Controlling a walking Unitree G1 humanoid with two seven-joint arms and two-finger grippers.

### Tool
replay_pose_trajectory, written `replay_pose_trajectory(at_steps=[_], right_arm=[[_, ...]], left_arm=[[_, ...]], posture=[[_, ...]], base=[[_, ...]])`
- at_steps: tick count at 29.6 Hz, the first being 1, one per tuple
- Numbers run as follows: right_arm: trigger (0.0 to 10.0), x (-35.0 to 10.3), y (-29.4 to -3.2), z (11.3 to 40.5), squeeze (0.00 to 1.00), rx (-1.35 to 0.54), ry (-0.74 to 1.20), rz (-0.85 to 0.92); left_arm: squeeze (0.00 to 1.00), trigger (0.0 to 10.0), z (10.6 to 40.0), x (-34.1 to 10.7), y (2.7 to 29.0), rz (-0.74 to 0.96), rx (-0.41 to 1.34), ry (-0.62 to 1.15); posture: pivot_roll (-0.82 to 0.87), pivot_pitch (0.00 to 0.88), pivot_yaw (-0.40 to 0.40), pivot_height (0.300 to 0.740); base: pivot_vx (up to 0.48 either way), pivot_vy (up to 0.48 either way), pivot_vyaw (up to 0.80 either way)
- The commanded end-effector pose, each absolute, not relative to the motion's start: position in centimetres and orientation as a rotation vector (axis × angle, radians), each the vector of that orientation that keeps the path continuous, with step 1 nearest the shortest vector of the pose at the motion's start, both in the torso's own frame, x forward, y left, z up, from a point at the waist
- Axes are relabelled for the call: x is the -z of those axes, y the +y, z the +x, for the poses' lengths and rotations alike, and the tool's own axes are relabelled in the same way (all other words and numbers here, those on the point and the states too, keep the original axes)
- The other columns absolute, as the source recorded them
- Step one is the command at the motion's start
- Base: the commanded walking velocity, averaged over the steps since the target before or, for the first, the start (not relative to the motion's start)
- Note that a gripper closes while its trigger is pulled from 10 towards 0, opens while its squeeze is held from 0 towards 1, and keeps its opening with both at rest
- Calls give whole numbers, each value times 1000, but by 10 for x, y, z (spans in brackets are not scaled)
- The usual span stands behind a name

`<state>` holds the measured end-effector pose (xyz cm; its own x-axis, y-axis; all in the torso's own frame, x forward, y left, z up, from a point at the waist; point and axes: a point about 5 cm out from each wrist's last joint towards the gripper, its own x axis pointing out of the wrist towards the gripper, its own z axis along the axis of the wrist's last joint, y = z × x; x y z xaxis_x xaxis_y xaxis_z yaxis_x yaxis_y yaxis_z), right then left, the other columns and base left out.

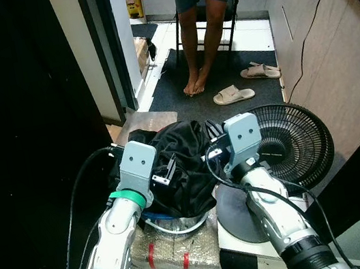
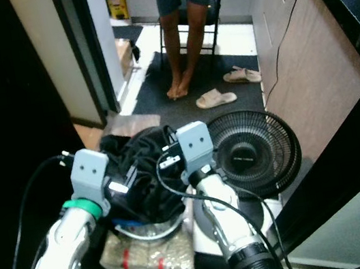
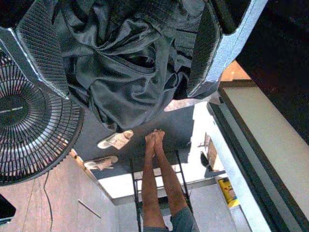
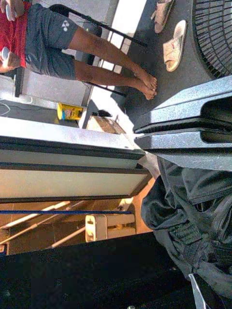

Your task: Clothes washing

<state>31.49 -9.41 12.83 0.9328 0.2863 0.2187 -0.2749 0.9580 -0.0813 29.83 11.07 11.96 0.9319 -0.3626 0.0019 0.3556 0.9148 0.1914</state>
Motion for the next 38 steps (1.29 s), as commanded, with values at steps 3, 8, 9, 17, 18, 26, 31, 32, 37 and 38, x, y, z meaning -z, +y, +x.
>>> replay_pose_trajectory(at_steps=[3,8,9,17,18,26,31,32,37,38], right_arm=[[10000,-126,-93,314,0,-285,-222,-42],[10000,-126,-93,314,0,-284,-222,-41],[10000,-126,-93,314,0,-284,-222,-41],[10000,-126,-93,314,0,-282,-222,-39],[10000,-126,-93,314,0,-281,-222,-39],[10000,-126,-93,313,0,-282,-222,-40],[10000,-126,-93,314,0,-283,-222,-40],[10000,-126,-93,314,0,-283,-222,-40],[10000,-127,-92,314,0,-284,-227,-38],[10000,-127,-92,314,0,-284,-227,-38]], left_arm=[[0,10000,298,-115,113,203,367,-13],[0,10000,298,-115,114,204,367,-13],[0,10000,298,-115,114,204,367,-13],[0,10000,298,-115,114,205,369,-12],[0,10000,298,-115,114,205,368,-12],[0,10000,298,-115,113,204,369,-12],[0,10000,298,-115,113,204,368,-13],[0,10000,298,-115,113,204,368,-13],[0,10000,301,-119,112,198,365,-22],[0,10000,301,-119,112,198,365,-22]], posture=[[-26,3,36,685],[-27,4,38,675],[-27,4,38,675],[-28,5,38,655],[-28,5,38,650],[-28,6,37,630],[-28,6,37,620],[-28,6,37,620],[-29,7,37,605],[-29,7,37,605]], base=[[0,0,0],[0,0,0],[0,0,0],[0,0,0],[0,0,0],[0,0,0],[0,0,0],[0,0,0],[0,0,0],[0,0,0]])
